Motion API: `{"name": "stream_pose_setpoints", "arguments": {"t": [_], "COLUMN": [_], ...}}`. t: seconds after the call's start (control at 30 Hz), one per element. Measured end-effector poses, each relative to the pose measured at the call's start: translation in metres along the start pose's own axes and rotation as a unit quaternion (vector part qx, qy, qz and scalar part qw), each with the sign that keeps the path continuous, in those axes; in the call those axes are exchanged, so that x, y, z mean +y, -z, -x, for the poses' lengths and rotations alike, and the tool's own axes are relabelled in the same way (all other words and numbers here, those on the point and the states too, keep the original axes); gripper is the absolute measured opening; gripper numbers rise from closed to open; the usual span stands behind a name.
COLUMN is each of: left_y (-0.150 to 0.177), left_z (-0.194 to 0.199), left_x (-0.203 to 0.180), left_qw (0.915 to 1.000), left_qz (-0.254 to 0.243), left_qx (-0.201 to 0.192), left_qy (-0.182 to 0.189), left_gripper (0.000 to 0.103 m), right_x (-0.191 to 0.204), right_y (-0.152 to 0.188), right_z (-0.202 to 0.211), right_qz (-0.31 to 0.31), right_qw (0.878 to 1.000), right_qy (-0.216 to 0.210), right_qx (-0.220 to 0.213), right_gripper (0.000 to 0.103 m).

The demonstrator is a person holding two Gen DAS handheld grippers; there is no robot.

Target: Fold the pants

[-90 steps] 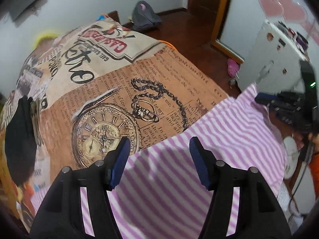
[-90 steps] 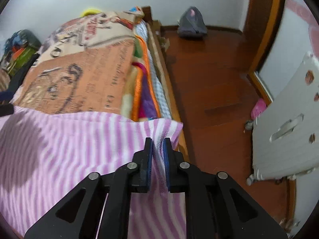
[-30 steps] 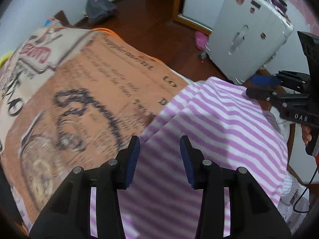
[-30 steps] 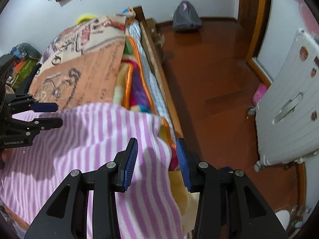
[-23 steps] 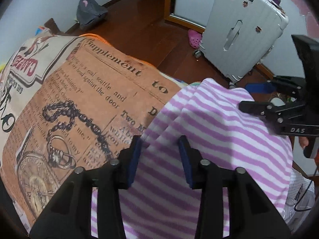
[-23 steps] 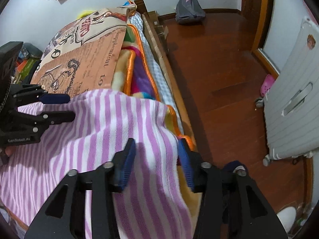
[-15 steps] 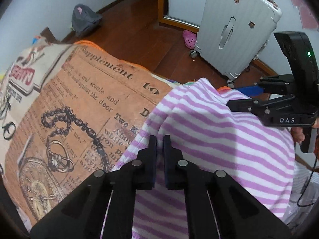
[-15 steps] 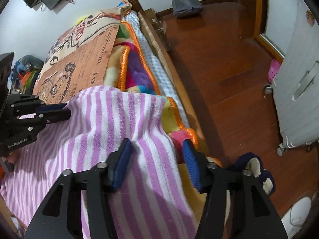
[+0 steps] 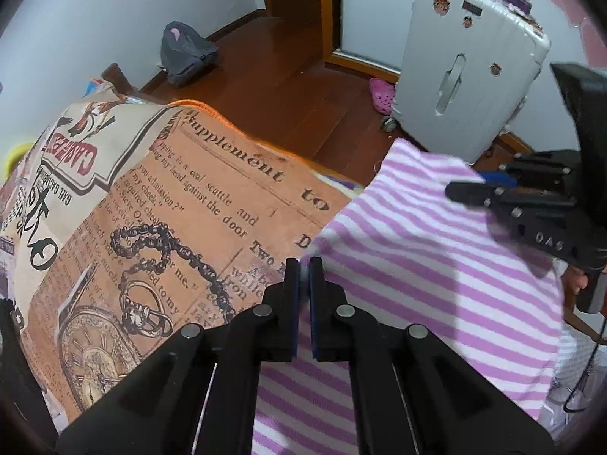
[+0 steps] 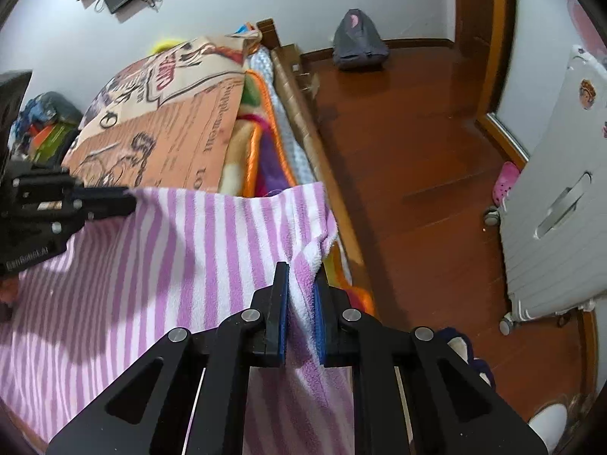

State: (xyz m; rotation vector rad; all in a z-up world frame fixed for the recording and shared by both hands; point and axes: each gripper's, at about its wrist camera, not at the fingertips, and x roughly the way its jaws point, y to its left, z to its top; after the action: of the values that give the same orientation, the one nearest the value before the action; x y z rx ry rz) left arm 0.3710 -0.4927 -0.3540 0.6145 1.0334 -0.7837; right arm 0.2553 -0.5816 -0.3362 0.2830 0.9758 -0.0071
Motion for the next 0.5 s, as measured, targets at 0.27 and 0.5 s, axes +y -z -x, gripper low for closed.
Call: {"name": "stream_pose_setpoints", "arguments": {"t": [0.27, 0.5], "left_y": [0.003, 0.037], "left_z": [0.022, 0.123], "left_x": [0.004, 0.036], "left_qw": [0.9999, 0.9957], "left_qz": [0.011, 0.066], "left_qx": [0.001, -0.055], "left_qy": [-0.013, -0.033], "left_gripper": [0.009, 0.019], "right_x": [0.0, 0.021], "right_y": [0.001, 0.016], "right_z": [0.013, 0.089], "right_qz": [-0.008, 0.017], "right_qw": [0.999, 0.999], "right_qy": [0.029, 0.03], "right_qx": [0.023, -0.027], "right_gripper": [0.02, 0.03]}}
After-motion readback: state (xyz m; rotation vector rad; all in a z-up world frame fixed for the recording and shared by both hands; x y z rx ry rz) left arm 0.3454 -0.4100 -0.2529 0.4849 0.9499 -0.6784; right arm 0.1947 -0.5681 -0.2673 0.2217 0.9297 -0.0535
